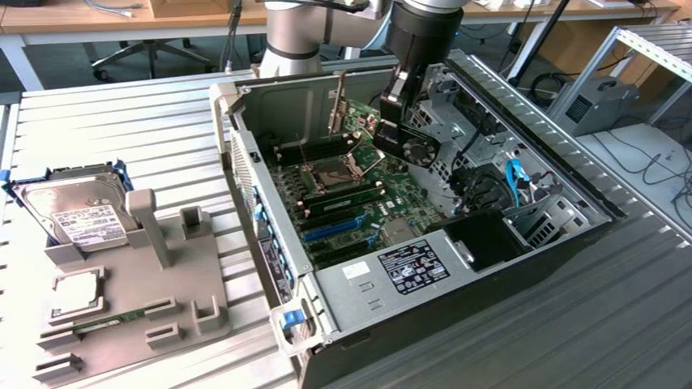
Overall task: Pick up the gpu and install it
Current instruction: 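Insert the gpu into the slot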
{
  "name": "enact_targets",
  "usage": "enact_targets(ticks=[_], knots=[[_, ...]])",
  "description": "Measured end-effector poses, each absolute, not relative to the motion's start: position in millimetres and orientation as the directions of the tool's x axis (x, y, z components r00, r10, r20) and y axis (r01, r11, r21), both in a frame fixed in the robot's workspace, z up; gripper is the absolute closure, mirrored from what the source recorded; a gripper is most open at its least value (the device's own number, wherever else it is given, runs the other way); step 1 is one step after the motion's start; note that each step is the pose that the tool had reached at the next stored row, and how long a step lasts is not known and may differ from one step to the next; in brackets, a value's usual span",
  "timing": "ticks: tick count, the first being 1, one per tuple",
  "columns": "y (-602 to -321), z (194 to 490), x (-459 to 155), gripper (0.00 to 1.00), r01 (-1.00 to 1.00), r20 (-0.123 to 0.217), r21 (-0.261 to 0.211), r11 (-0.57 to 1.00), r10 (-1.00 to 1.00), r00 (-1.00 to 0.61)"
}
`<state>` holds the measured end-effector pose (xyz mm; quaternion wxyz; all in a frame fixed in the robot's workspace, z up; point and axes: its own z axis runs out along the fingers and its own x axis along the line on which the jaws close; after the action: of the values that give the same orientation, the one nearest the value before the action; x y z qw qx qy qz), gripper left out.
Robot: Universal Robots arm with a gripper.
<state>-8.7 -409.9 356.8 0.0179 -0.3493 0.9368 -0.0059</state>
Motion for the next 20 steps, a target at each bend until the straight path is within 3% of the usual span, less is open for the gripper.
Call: enact_targets(ticks=[20], knots=[[-409.9, 356.9, -8.7, 0.74, -0.679, -0.029, -0.024, 0.734, -0.679, -0.733]])
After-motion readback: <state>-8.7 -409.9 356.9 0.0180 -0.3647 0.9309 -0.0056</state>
